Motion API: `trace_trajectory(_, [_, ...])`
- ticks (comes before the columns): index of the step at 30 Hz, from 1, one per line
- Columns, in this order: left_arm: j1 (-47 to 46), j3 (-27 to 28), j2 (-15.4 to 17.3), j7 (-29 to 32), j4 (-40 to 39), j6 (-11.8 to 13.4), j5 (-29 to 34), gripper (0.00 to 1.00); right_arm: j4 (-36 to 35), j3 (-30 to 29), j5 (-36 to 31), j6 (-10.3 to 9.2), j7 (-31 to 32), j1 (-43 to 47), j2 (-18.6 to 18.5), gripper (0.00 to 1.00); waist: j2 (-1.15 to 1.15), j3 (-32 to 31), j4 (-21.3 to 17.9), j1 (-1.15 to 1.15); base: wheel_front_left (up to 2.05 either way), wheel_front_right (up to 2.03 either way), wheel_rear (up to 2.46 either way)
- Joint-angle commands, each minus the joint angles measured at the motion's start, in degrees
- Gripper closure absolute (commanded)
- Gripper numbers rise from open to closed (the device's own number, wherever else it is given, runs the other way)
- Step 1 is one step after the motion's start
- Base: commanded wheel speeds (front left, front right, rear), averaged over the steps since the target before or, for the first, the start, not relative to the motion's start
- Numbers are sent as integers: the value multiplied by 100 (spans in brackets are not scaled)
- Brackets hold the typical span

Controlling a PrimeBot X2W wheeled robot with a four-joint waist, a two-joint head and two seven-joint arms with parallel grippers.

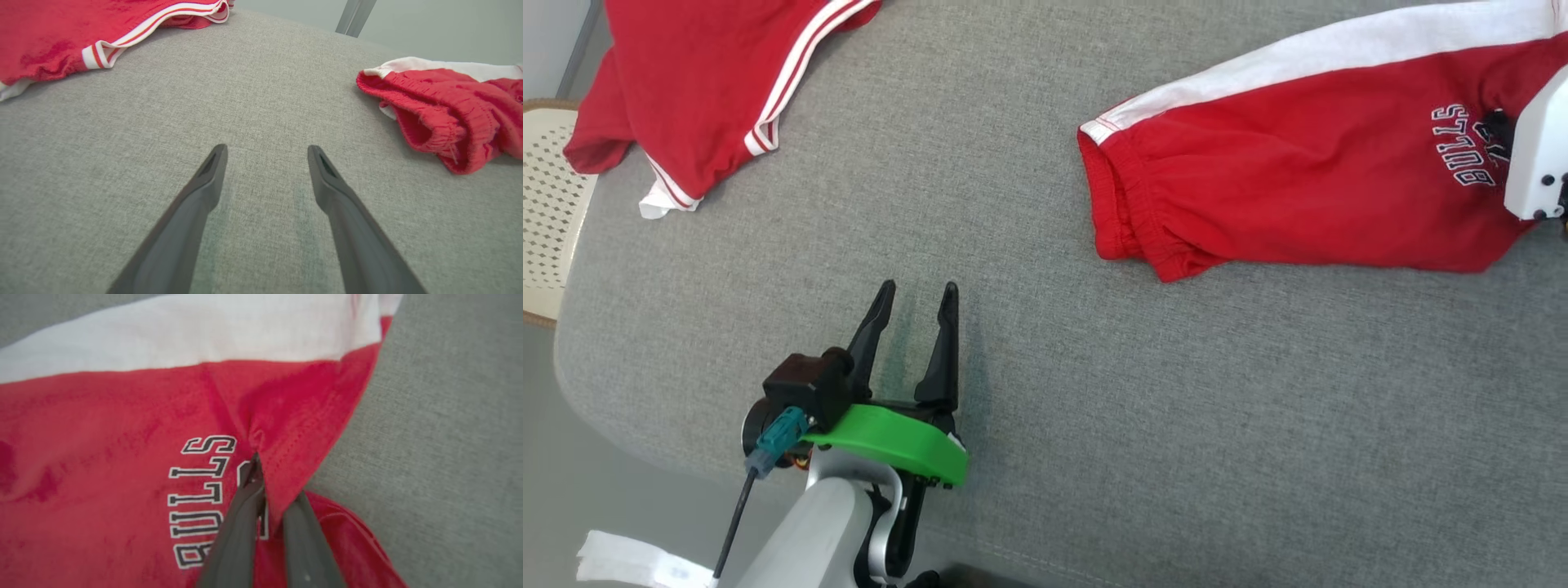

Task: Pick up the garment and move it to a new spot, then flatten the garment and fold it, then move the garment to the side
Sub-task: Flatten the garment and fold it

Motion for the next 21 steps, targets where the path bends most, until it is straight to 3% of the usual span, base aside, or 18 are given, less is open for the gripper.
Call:
trace_trajectory(1, [140,64,-9,-17,35,-27,78,0,86,-120,66,-8,-76,184,31,100,0,-233,-144,0,0,0,0])
trace_trajectory(13, [1222,285,319,-17,250,75,403,0,-115,-1072,858,-8,-764,1591,367,100,0,-1515,-1088,0,0,0,0])
trace_trajectory(21, [1623,555,522,-17,-178,-81,725,0,-126,-2274,793,-6,-978,2166,176,100,0,-1522,-1283,0,0,0,0])
